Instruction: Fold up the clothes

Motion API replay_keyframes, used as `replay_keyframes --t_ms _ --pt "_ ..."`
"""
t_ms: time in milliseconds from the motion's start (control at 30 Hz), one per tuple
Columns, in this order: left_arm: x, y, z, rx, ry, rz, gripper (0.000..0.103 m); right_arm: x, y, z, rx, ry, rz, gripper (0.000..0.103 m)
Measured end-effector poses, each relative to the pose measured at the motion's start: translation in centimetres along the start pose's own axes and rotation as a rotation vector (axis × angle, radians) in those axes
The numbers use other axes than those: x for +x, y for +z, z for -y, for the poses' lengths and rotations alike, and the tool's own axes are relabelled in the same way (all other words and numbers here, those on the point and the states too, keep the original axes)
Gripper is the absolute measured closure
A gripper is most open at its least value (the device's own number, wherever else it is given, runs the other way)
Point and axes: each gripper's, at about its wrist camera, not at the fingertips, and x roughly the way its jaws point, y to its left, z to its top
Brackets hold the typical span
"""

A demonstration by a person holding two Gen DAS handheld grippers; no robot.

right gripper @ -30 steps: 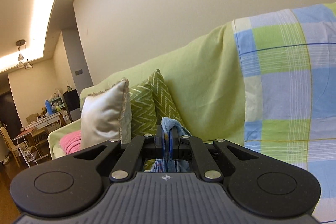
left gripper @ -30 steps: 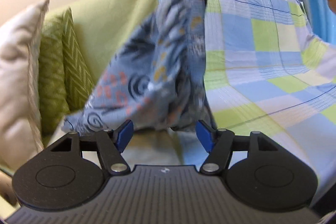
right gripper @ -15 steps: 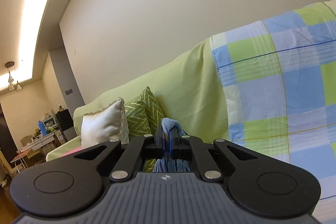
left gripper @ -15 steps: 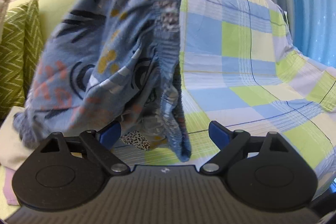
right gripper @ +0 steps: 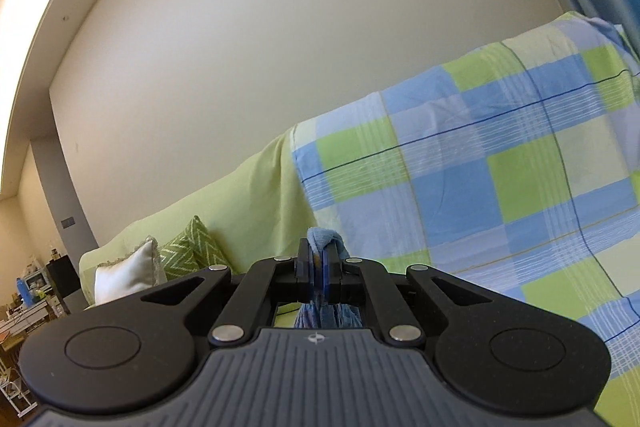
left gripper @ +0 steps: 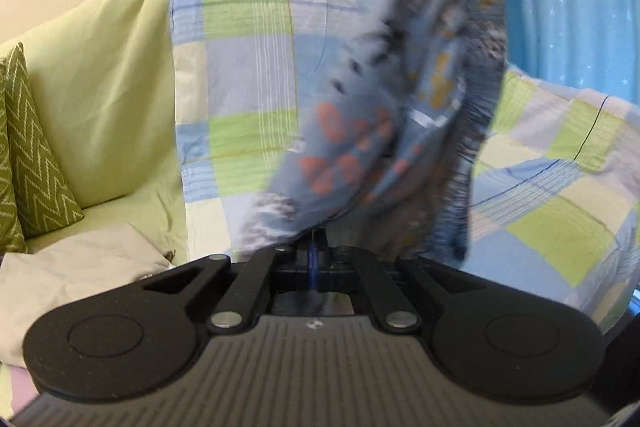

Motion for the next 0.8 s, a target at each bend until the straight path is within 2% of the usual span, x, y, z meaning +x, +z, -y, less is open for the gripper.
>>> replay_keyframes --t_ms 200,333,367,433,567,633,733,800 --pt "-0.8 0.9 0.8 0.04 -0.133 0.028 0.101 -3.7 0.9 0.5 0.018 -0.031 0.05 0.099" --pt "-0.3 1.3 2.4 0.052 -0.197 0.032 0.098 -3.9 1.6 -0.3 -0.052 -0.068 0.03 0.099" --pt "-0.4 1.4 2.7 0.053 -0.214 0.034 0.095 -3.2 1.7 0.0 -0.062 -0.076 0.015 0.099" --pt "-0.5 1.4 3.1 0.062 -0.233 0.043 0.081 -1.6 1.7 0.9 -0.072 -0.096 -0.021 0.099" --pt "-0.3 1.0 3.0 0.059 -0.266 0.034 0.076 2.4 0.1 5.2 -0.074 -0.151 -0.109 0.099" --pt "0.1 0.9 2.3 0.043 -0.28 0.028 0.073 4.0 -1.3 7.5 -0.108 -0.208 -0.154 0.099" --pt "1.2 0.7 1.5 0.05 -0.283 0.016 0.069 4.7 -3.7 11.0 -0.055 -0.217 -0.254 0.099" --pt "2.0 0.8 1.6 0.08 -0.299 -0.001 0.067 4.6 -5.7 12.3 -0.113 -0.238 -0.346 0.098"
